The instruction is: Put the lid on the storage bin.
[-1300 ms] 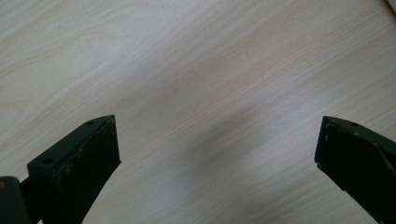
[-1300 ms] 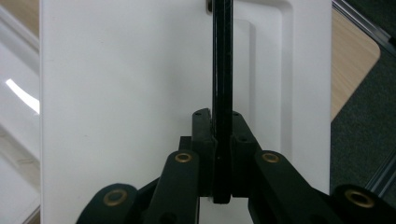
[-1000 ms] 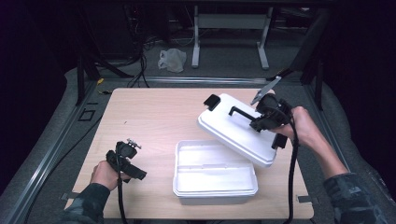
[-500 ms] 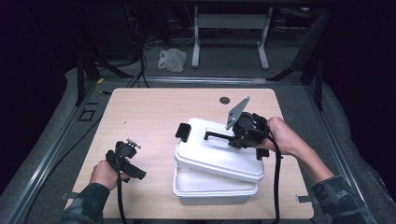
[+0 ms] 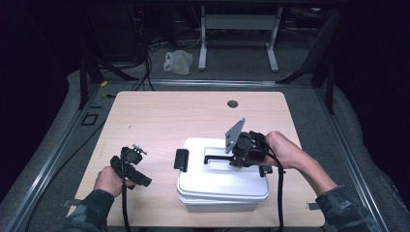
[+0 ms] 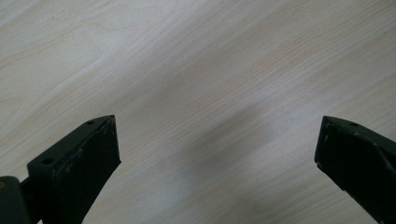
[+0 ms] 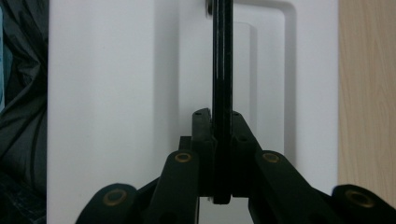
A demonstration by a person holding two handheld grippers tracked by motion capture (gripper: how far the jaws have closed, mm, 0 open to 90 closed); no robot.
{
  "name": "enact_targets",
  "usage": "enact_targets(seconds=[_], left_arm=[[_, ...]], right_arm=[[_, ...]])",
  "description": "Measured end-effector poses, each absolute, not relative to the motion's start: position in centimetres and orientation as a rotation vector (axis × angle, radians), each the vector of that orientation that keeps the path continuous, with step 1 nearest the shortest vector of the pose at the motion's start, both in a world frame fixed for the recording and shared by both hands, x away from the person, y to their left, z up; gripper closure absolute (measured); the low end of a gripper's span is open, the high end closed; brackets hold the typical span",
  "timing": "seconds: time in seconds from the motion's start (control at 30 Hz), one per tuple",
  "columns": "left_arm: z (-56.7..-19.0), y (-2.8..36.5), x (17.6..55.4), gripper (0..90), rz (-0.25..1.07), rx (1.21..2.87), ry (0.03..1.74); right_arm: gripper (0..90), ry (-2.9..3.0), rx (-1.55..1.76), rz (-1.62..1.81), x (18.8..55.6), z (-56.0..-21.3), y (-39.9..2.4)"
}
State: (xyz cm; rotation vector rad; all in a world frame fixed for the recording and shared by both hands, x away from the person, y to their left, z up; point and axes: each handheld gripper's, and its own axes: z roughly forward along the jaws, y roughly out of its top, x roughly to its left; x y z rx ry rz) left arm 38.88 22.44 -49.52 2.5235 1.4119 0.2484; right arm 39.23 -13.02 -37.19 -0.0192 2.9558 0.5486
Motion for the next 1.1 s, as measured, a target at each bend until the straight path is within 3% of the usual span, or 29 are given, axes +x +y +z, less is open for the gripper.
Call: enact_targets(seconds=[0.63, 1.1], left_arm=[[-49.8, 22.2, 38.9, 0.0, 0.241, 2.544, 1.403], [-49.7, 22.3, 38.9, 0.0, 0.244, 2.544, 1.401]], right_arm=[[84.2, 3.008, -0.060, 0.486, 39.5, -38.3, -12.2], [28.5, 3.011, 0.172, 0.686, 39.1, -36.3, -15.9]])
